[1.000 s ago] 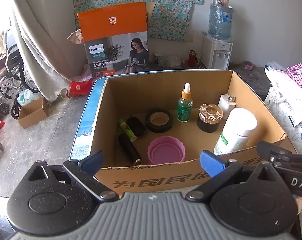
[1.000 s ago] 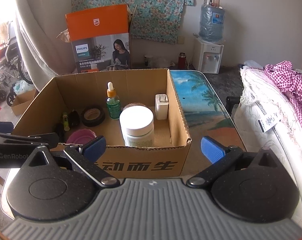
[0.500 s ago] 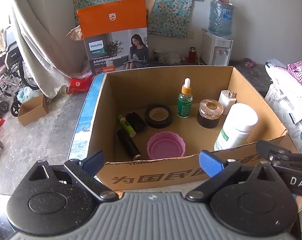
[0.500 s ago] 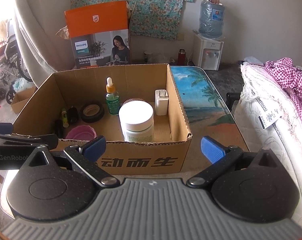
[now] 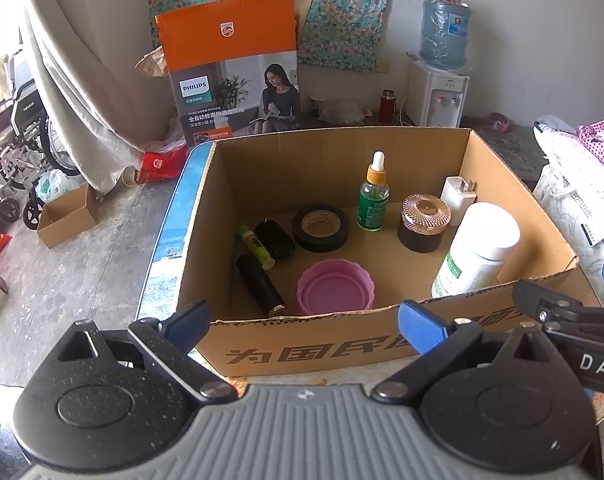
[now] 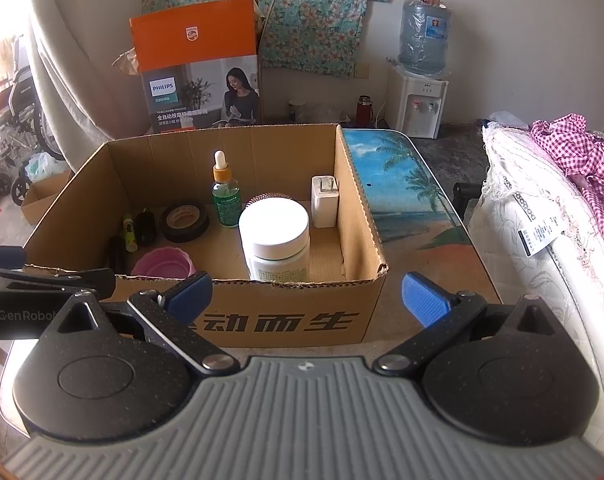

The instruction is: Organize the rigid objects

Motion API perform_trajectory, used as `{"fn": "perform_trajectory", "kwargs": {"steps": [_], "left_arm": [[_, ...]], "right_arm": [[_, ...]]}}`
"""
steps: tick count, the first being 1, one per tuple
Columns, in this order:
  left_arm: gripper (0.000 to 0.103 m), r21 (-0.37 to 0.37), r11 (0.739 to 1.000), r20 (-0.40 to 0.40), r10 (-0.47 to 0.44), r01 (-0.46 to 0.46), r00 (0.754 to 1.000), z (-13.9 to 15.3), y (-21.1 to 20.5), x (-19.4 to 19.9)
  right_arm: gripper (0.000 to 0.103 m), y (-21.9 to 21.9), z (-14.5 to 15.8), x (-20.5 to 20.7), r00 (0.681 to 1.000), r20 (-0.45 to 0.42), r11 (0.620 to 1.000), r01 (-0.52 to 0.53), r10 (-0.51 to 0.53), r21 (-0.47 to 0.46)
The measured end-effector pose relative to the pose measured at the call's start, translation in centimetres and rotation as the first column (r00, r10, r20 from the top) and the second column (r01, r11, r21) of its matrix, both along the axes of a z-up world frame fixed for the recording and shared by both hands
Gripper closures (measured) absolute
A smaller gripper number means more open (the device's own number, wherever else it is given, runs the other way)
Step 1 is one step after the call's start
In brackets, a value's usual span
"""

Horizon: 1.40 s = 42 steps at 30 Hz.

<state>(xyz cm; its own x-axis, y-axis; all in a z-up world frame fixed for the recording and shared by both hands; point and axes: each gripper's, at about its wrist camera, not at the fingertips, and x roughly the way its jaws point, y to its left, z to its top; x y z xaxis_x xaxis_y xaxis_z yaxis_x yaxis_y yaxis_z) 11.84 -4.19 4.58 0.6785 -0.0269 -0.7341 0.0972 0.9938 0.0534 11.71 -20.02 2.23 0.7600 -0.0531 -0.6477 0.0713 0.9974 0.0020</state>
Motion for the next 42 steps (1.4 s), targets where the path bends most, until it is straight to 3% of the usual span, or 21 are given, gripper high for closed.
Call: {"fn": "perform_trajectory", "kwargs": {"steps": [42], "left_arm": [[0.003,0.008,1.000,-0.002,0.004,-0.004,1.000,-0.23,0.09,-0.01]], "right_arm": [[0.001,0.05,-0.19,0.34,1.000,-0.013,1.000,-0.004,0.004,-0.006]]}}
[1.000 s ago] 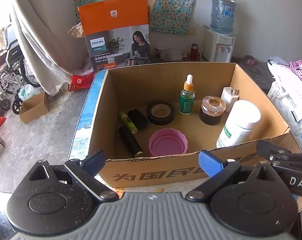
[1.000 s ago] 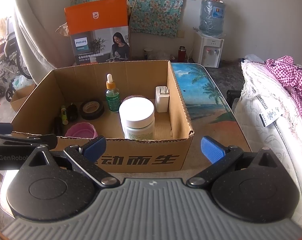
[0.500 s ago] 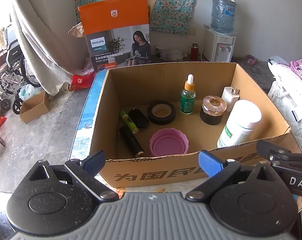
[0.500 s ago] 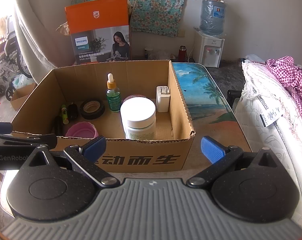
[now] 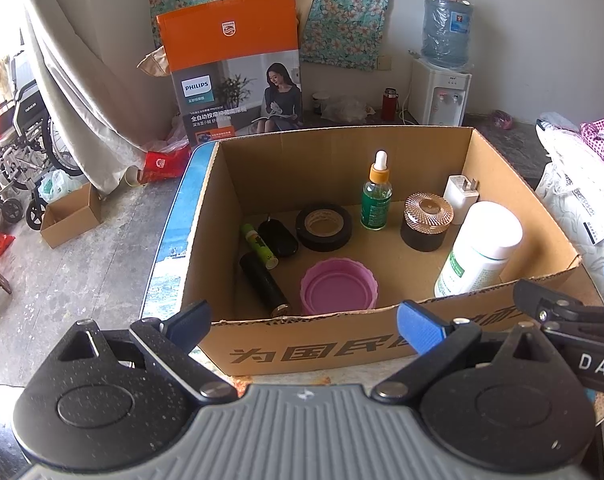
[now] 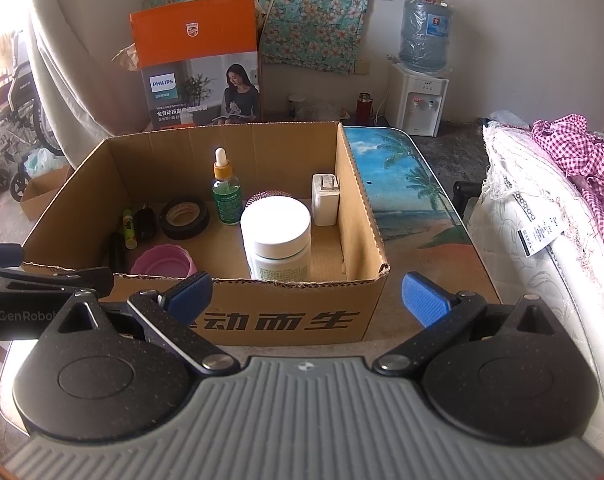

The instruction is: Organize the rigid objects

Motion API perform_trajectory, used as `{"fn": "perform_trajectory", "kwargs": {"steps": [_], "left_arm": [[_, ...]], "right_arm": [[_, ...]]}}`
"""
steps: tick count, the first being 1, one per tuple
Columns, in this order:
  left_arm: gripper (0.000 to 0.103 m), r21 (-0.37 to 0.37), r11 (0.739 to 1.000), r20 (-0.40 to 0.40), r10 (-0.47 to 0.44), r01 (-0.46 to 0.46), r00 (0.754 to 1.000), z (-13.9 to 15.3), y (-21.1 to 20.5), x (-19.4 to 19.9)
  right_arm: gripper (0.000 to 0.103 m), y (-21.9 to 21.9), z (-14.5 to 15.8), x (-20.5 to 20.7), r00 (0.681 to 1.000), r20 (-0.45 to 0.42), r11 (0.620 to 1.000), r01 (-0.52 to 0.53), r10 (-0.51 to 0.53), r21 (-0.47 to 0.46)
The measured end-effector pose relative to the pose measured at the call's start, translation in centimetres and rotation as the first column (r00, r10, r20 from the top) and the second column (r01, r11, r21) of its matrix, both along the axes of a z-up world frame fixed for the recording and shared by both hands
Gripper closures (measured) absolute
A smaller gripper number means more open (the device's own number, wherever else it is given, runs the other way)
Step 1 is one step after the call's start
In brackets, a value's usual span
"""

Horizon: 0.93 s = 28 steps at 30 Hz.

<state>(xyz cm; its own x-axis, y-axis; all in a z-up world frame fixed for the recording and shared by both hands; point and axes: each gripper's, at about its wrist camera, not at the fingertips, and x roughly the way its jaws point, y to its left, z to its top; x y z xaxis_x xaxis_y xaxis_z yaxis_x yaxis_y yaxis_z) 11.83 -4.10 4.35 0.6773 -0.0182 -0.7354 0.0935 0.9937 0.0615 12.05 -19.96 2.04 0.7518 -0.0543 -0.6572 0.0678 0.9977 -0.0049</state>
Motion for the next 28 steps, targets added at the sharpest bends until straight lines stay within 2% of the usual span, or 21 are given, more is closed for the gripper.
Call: {"fn": "perform_trajectory", "kwargs": {"steps": [28], "left_arm": [[0.003,0.000,1.000,-0.005,0.000,0.000,1.000,0.01,-0.02,-0.04]], "right_arm": [[0.001,-0.24,0.29,-0.15,1.000,-0.004,1.000,0.006,-0.006,-0.002]]}}
